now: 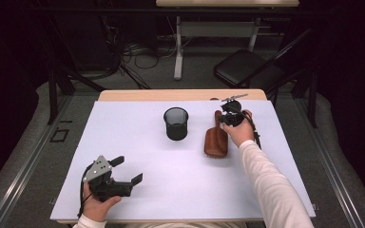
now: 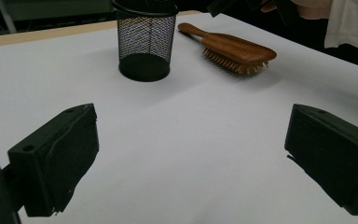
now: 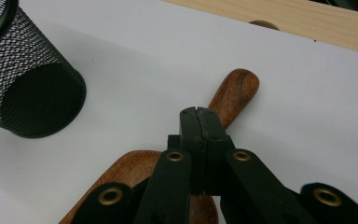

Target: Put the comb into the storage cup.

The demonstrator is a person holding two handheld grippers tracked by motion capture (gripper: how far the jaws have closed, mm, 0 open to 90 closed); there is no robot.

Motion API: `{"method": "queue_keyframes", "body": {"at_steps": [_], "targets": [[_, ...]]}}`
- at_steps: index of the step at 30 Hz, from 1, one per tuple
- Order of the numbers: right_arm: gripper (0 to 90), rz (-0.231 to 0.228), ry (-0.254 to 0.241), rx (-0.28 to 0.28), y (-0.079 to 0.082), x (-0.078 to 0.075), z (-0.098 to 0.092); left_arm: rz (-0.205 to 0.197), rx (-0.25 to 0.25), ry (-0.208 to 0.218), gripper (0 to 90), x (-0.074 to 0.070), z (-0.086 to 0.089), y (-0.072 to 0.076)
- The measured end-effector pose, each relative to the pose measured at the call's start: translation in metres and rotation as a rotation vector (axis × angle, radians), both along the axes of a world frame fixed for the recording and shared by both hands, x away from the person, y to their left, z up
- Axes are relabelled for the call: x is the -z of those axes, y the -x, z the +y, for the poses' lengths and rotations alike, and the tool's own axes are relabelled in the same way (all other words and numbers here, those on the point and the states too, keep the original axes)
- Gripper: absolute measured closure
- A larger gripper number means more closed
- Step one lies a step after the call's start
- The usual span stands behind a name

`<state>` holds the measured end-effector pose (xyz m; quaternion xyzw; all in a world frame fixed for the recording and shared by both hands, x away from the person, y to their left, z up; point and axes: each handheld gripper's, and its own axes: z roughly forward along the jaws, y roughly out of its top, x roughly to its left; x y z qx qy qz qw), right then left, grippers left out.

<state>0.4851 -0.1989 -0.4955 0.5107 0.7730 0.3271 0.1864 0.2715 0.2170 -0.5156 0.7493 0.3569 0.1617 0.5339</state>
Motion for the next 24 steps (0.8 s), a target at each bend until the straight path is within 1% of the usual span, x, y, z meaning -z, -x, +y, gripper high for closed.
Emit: {"method": "queue_keyframes", "body": {"at_steps": [3,5,8,11,14,16,21,24], "targets": [[90.0,0.000,-0.005,0.001,-0.002,0.002,0.001,0.001,0.001,-0.004,2.9,0.000,0.000,0.000],[90.0,-0.001,-0.012,0.013,-0.004,0.005,0.002,0.003,0.007,-0.001,2.9,0.001,0.000,-0.001],[90.0,0.007,-0.022,0.020,-0.006,0.008,0.004,0.004,0.007,-0.005,2.9,0.001,-0.001,-0.001],[90.0,0.018,-0.009,0.020,-0.009,0.014,0.006,0.003,0.006,-0.005,2.9,0.001,-0.001,-0.001],[90.0,0.021,-0.011,0.022,-0.010,0.016,0.006,0.002,0.005,-0.005,2.9,0.001,-0.001,-0.001],[90.0,0.017,-0.020,0.024,-0.011,0.018,0.007,0.003,0.005,-0.006,2.9,0.001,-0.001,-0.001],[90.0,0.006,-0.025,0.028,-0.012,0.018,0.009,0.003,0.006,-0.007,2.9,0.001,-0.001,-0.001],[90.0,0.005,-0.019,0.028,-0.014,0.019,0.010,0.005,0.005,-0.008,2.9,0.001,-0.001,-0.001]]}}
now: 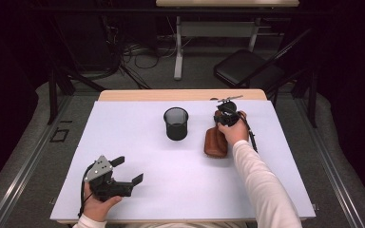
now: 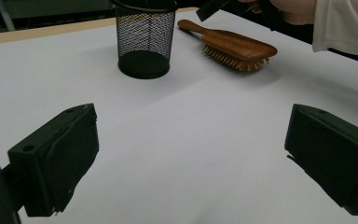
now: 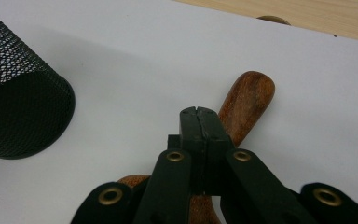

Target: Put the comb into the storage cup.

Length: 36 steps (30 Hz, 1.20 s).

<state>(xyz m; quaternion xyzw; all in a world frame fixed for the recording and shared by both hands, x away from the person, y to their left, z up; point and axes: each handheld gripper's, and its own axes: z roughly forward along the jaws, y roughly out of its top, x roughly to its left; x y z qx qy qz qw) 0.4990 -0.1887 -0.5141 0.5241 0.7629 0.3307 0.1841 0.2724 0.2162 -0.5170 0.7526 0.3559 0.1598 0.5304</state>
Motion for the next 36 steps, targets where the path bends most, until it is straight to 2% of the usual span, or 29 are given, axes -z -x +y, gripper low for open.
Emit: {"method": "queue_keyframes", "body": {"at_steps": [12,18,22,28,32,36], "targets": [[90.0,0.008,0.033,-0.009,-0.006,0.012,0.001,-0.002,0.001,-0.007,2.9,0.000,0.000,0.000],[90.0,-0.002,0.032,-0.004,-0.007,0.014,0.001,-0.001,0.003,-0.009,2.9,0.001,0.000,0.000],[90.0,0.000,0.049,-0.006,-0.008,0.016,-0.001,0.000,0.001,-0.006,2.9,0.001,0.000,0.000],[90.0,0.005,0.043,0.001,-0.008,0.015,-0.003,0.000,0.000,-0.006,3.0,0.001,0.000,0.000],[90.0,0.004,0.076,0.001,-0.007,0.014,-0.002,0.001,0.001,-0.008,3.1,0.001,0.000,0.000],[90.0,0.002,0.088,0.002,-0.007,0.013,-0.003,0.001,0.001,-0.006,3.2,0.001,0.000,0.000]]}}
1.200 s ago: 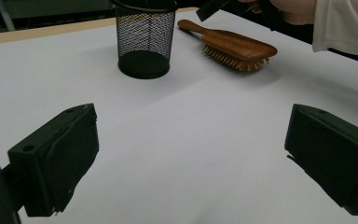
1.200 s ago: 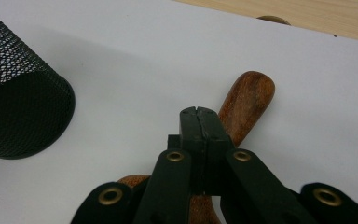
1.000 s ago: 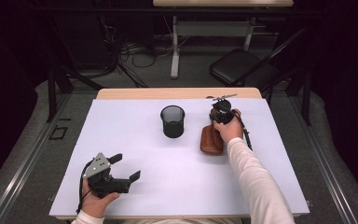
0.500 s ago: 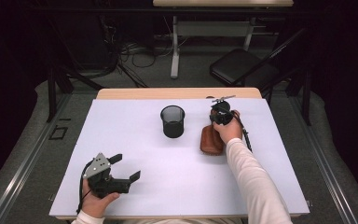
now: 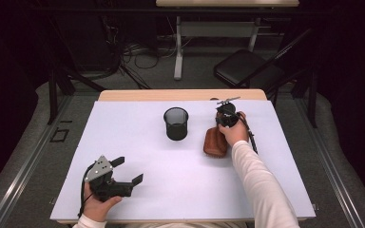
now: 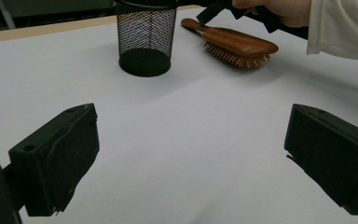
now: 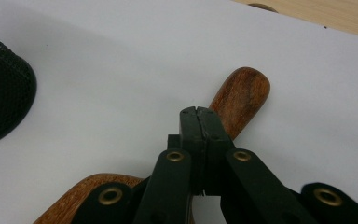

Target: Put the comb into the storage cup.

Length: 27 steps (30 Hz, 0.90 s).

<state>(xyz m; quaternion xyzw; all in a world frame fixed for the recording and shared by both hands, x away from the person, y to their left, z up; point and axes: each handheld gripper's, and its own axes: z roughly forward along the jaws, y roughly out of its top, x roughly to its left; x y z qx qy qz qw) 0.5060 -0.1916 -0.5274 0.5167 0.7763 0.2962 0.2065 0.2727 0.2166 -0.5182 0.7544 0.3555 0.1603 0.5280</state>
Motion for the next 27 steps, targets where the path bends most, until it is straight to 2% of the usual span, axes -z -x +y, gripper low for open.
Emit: {"method": "queue_keyframes", "body": {"at_steps": [13,20,25,27], "targets": [[90.0,0.002,0.015,-0.021,-0.0013,0.0025,0.0071,0.001,0.002,-0.003,3.2,0.0002,0.0003,-0.0005],[90.0,0.009,0.039,-0.029,-0.0033,0.0025,0.0067,0.000,0.000,0.000,3.2,0.0000,0.0003,0.0000],[90.0,0.027,0.089,-0.029,-0.0028,0.0010,0.0027,0.002,-0.004,-0.001,3.2,0.0000,0.0010,-0.0002],[90.0,0.025,0.087,-0.029,-0.0030,0.0014,0.0018,0.003,-0.003,0.000,3.2,0.0002,0.0009,-0.0004]]}}
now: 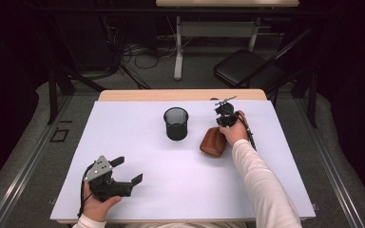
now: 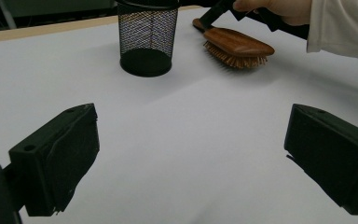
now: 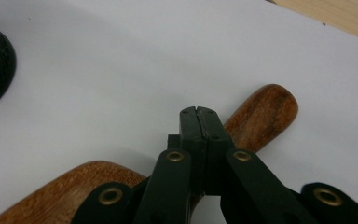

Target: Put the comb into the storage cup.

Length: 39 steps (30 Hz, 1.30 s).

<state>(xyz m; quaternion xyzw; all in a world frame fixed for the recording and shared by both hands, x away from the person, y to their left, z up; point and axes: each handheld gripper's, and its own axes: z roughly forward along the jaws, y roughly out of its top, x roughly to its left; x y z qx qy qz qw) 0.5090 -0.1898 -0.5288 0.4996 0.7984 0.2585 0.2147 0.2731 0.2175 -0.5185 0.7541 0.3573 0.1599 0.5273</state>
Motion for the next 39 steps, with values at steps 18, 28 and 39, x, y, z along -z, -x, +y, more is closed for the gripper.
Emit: {"method": "queue_keyframes", "body": {"at_steps": [18,28,39], "targets": [[90.0,0.080,0.021,-0.021,0.008,-0.008,-0.016,0.002,-0.003,-0.004,3.2,0.000,0.000,-0.001],[90.0,0.092,0.055,-0.047,0.013,-0.010,-0.015,0.003,-0.004,-0.004,3.2,0.000,0.000,0.000],[90.0,0.115,0.064,-0.029,0.013,-0.009,-0.028,0.004,-0.005,-0.002,3.2,0.001,0.001,0.000]]}}
